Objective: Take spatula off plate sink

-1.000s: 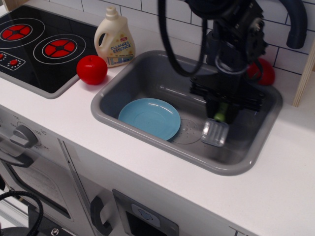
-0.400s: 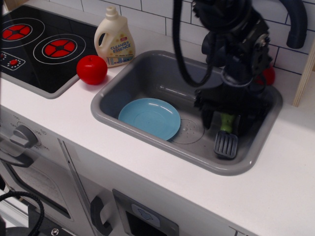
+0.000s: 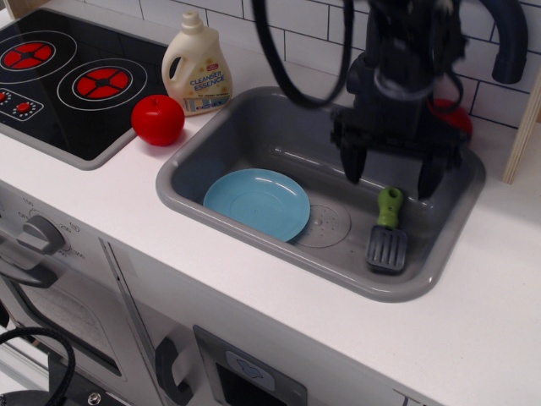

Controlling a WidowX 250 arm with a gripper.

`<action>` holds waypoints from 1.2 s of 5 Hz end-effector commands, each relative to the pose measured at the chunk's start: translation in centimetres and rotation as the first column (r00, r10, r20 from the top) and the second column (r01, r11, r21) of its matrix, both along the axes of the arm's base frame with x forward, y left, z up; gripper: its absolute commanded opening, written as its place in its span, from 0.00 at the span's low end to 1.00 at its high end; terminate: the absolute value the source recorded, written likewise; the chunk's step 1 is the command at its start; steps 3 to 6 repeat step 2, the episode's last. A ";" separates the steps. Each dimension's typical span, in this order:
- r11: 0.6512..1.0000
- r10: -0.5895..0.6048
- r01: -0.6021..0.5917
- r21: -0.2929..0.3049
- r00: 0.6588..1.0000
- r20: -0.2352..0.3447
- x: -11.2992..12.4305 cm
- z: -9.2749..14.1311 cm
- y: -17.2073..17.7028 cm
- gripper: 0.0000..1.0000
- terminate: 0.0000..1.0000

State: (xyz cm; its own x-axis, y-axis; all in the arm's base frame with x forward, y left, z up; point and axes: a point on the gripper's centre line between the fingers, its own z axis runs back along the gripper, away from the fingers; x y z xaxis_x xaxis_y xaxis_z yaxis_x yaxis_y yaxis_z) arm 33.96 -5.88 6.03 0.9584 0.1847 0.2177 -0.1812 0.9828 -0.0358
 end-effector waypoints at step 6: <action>0.994 -0.106 0.106 0.009 0.993 0.055 2.0 5.3 0.5 1.00 1.00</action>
